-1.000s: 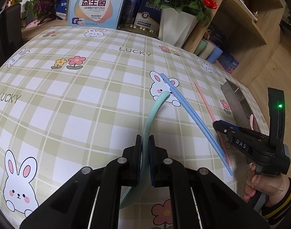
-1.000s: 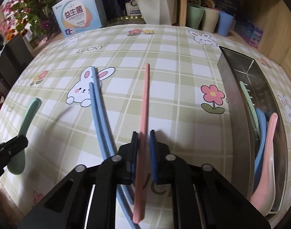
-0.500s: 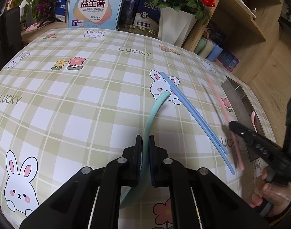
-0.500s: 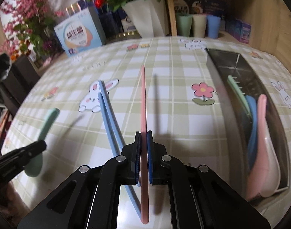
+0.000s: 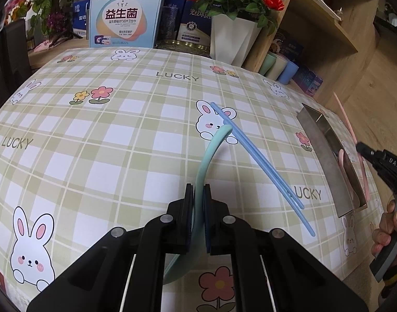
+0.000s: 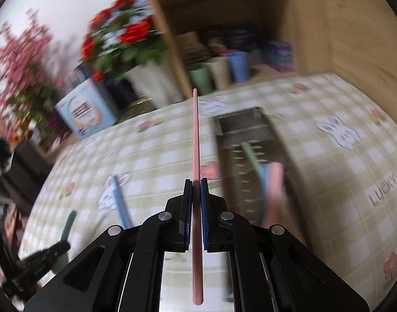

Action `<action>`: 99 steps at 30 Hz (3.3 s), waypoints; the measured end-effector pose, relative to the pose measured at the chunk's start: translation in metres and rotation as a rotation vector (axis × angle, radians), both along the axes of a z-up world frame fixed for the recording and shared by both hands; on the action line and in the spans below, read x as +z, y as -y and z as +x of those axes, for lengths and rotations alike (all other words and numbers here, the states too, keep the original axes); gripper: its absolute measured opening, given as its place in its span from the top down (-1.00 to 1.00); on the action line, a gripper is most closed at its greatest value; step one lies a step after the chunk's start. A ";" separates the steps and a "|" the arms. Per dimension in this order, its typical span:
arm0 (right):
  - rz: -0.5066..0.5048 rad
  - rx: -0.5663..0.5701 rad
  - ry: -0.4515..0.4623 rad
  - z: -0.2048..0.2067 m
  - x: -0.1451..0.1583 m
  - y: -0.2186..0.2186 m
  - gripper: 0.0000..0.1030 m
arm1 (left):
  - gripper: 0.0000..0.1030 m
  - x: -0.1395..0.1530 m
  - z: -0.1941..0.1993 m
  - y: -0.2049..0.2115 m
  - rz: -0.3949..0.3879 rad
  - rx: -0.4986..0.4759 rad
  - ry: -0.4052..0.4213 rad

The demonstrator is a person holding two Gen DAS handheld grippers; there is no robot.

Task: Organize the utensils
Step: 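Lower the pink chopstick into the steel tray and open the right gripper, then lower the teal spoon into the steel tray and open the left gripper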

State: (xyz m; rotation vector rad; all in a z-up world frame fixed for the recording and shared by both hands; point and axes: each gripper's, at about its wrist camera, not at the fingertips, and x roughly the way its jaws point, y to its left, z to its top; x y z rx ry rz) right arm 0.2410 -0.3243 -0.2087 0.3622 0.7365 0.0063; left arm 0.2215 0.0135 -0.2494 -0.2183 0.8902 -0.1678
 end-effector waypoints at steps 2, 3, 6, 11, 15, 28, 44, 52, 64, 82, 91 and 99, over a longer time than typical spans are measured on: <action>0.027 -0.026 -0.014 -0.003 -0.005 0.015 0.88 | 0.86 -0.001 0.000 0.001 -0.003 -0.003 -0.004; 0.035 -0.033 -0.023 -0.003 -0.008 0.019 0.88 | 0.86 -0.001 0.001 0.002 -0.002 -0.007 -0.007; 0.061 -0.032 -0.053 -0.002 -0.019 0.023 0.88 | 0.86 -0.003 0.001 0.005 -0.001 -0.013 -0.017; 0.075 -0.016 -0.081 0.001 -0.031 0.019 0.88 | 0.86 -0.006 0.001 0.008 0.006 -0.026 -0.029; 0.101 -0.009 -0.106 0.004 -0.040 0.018 0.88 | 0.86 -0.008 0.003 0.008 0.006 -0.026 -0.038; 0.108 -0.009 -0.174 0.026 -0.053 0.018 0.88 | 0.86 -0.011 0.004 0.010 0.005 -0.028 -0.048; 0.056 -0.023 -0.130 0.015 -0.022 0.019 0.84 | 0.86 0.001 0.009 0.016 -0.048 -0.052 -0.078; 0.015 -0.004 -0.112 0.008 -0.010 0.019 0.48 | 0.86 0.018 0.016 0.038 -0.077 -0.120 -0.108; 0.097 -0.110 -0.047 -0.013 0.006 0.080 -0.51 | 0.86 0.053 0.043 0.138 -0.226 -0.320 -0.156; 0.152 -0.214 -0.028 -0.033 -0.003 0.139 -0.64 | 0.86 -0.007 0.090 0.266 -0.625 -0.409 -0.428; 0.172 -0.208 -0.040 -0.033 -0.009 0.138 -0.64 | 0.77 -0.022 0.090 0.272 -0.431 -0.364 -0.418; 0.167 -0.188 -0.039 -0.032 -0.005 0.127 -0.64 | 0.40 0.015 0.086 0.253 -0.359 -0.416 -0.294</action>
